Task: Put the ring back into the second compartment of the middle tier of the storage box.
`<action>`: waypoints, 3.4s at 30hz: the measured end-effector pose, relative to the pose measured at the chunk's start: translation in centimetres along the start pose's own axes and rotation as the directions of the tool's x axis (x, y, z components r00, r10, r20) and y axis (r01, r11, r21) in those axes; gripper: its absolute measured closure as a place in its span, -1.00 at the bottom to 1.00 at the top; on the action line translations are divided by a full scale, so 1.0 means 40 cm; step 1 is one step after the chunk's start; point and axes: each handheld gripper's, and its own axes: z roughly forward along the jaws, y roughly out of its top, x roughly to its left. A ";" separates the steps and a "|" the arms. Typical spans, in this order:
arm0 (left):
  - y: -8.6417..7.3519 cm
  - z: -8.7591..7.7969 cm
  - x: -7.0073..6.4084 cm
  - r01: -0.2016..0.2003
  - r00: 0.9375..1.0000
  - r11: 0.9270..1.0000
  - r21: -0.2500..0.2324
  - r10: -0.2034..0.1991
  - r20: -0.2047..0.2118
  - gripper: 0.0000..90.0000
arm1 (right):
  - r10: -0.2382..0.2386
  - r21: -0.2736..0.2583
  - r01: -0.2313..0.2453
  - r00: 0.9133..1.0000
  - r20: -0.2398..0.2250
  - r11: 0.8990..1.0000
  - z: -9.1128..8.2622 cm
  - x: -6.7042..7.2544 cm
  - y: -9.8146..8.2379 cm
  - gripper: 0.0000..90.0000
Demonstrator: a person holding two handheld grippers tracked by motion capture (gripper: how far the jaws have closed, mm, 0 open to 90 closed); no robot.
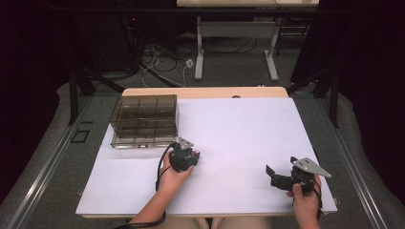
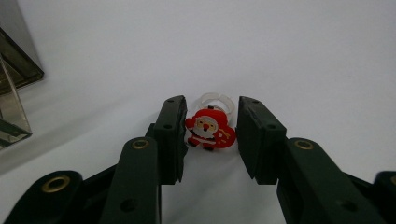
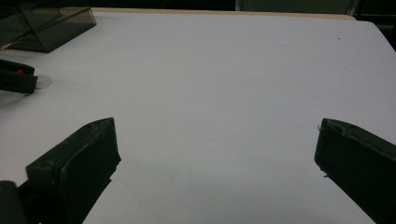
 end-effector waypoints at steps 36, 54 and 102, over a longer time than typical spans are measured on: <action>0.013 -0.004 0.005 0.006 1.000 1.000 -0.005 -0.005 0.008 0.52 | -0.002 -0.010 0.002 1.000 -0.002 1.000 0.002 0.002 0.000 -1.00; 0.060 -0.040 0.027 0.021 1.000 0.999 -0.050 -0.021 -0.010 0.52 | -0.002 0.006 0.002 1.000 -0.004 1.000 0.003 0.001 -0.001 -1.00; 0.172 -0.163 0.067 0.107 0.993 0.965 -0.239 -0.116 -0.020 0.52 | 0.002 -0.001 -0.002 1.000 -0.008 1.000 0.002 0.001 -0.001 -1.00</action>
